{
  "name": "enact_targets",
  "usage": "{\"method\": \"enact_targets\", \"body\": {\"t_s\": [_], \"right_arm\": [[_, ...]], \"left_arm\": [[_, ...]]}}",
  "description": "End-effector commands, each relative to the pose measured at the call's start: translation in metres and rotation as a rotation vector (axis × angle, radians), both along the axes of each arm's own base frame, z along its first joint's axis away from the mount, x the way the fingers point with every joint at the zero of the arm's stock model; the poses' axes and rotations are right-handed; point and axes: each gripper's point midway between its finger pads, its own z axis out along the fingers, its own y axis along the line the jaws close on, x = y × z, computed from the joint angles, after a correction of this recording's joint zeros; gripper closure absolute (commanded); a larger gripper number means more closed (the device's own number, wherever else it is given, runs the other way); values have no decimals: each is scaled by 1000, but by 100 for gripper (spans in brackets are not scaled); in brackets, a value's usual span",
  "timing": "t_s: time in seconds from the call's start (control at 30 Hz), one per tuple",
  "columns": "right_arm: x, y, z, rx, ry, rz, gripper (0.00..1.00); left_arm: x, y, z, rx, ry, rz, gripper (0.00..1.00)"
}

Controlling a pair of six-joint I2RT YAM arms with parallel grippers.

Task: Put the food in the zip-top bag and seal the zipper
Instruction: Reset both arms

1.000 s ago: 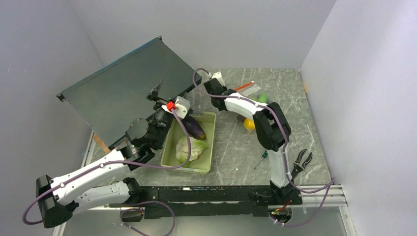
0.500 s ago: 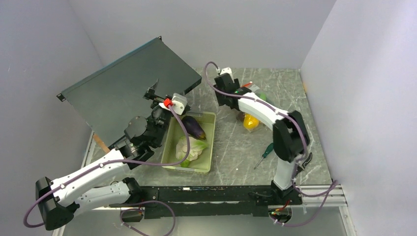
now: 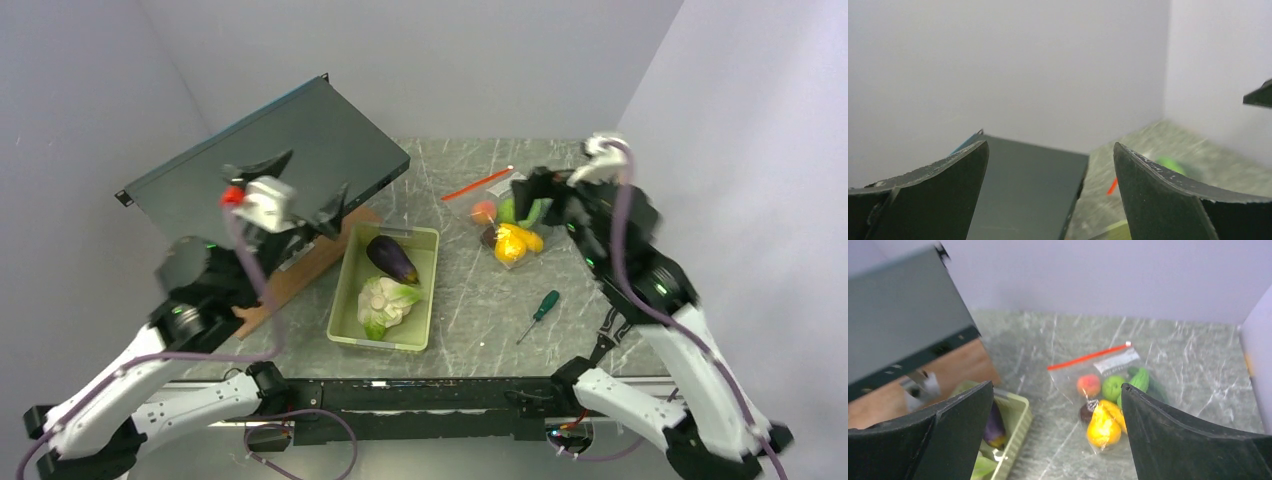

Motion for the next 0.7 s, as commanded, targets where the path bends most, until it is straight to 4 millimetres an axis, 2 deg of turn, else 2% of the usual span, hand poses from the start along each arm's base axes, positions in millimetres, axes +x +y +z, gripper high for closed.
{"method": "enact_targets", "body": {"t_s": [0.0,0.23,0.37,0.53,0.67], "right_arm": [[-48,-25,27,54,-91,31,0],[-113,-75,90,153,-339,-4,0],[-135,-106,112,214,-415,-91,0],[-146,-129,117,274,-441,-184,0],[-146,-129,111,303,-428,-187,0]], "left_arm": [[-56,17,39,-201,53,-236,0],[-110,59,79,-347,-29,-362,0],[-127,84,90,-428,-61,-373,0],[-132,108,88,-471,-86,-319,0],[-131,114,84,-483,-79,-293,0]]}}
